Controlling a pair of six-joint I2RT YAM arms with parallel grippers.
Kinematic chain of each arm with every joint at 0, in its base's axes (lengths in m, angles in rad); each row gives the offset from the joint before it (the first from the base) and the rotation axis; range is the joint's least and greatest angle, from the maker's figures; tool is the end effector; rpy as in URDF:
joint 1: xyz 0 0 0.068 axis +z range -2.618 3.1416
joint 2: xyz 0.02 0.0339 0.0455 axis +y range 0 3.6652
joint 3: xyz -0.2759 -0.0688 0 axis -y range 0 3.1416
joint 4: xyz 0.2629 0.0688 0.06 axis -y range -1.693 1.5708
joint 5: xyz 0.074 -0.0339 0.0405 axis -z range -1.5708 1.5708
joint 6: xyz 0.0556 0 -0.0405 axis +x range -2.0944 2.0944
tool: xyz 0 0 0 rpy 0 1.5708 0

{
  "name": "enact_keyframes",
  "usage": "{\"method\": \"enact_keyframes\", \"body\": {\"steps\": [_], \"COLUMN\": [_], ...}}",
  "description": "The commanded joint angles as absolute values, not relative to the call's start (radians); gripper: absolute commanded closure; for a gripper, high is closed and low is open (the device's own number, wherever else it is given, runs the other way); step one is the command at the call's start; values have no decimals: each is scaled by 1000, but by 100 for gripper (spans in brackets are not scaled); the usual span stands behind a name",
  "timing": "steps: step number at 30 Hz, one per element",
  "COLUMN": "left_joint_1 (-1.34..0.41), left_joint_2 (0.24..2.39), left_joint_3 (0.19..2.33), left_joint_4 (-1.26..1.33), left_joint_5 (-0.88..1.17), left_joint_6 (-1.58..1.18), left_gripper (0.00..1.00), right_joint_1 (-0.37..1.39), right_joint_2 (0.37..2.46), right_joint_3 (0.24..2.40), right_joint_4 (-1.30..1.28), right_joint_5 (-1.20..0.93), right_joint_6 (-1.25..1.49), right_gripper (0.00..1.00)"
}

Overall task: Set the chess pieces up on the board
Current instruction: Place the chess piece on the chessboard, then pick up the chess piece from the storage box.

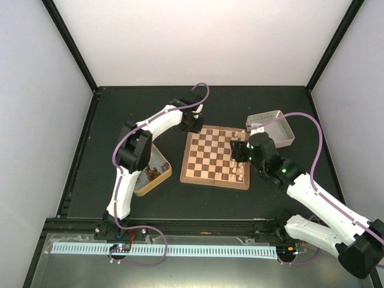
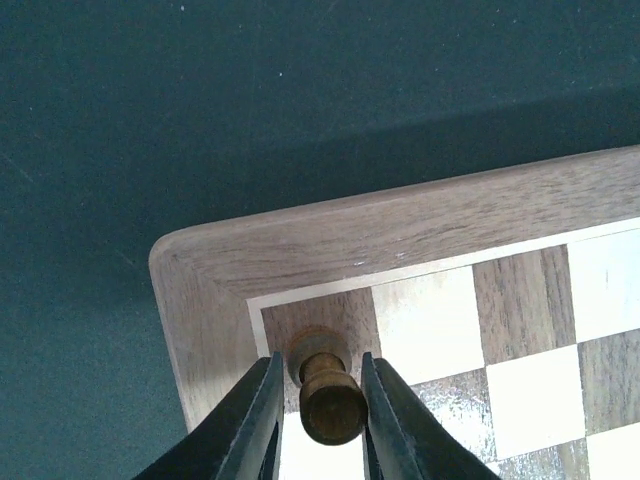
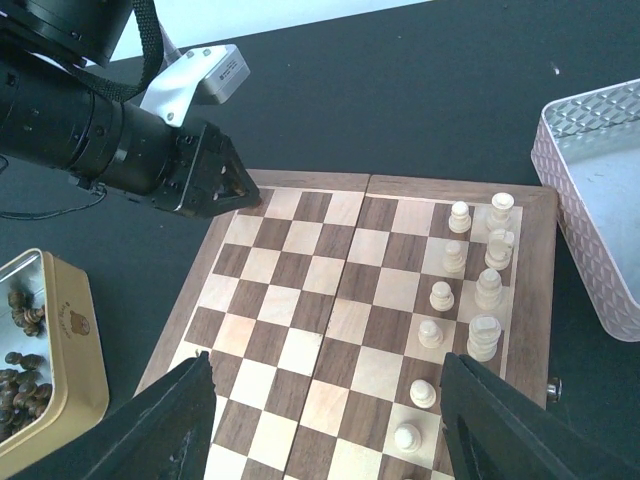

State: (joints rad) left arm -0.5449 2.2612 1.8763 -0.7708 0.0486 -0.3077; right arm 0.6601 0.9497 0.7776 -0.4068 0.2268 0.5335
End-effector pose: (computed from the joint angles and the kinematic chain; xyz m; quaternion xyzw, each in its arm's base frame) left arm 0.4383 -0.2688 0.1646 0.1207 0.9708 -0.1068 0.1777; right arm 0.1941 0.1349 0.2818 -0.0015 0.8755 0.1834 0.4470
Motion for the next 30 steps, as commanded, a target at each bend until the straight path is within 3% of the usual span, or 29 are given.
{"method": "enact_keyframes", "body": {"steps": [1, 8, 12, 16, 30], "left_joint_1": [-550, -548, -544, -534, -449], "left_joint_2": [2275, 2197, 2119, 1964, 1325], "left_joint_3": [1905, 1907, 1891, 1753, 974], "left_joint_4": [-808, -797, -793, -721, -535], "left_joint_5": [39, 84, 88, 62, -142], "left_joint_6": [-287, -282, -292, -317, -543], "left_gripper": [74, 51, 44, 47, 55], "right_joint_1": [653, 653, 653, 653, 651], "right_joint_2": [951, 951, 944, 938, 989], "right_joint_3": [776, 781, 781, 781, 791], "right_joint_4": [-402, -396, -396, -392, -381], "right_joint_5": [240, 233, 232, 230, 185], "right_joint_6": [542, 543, 542, 543, 560], "right_gripper": [38, 37, 37, 37, 37]}}
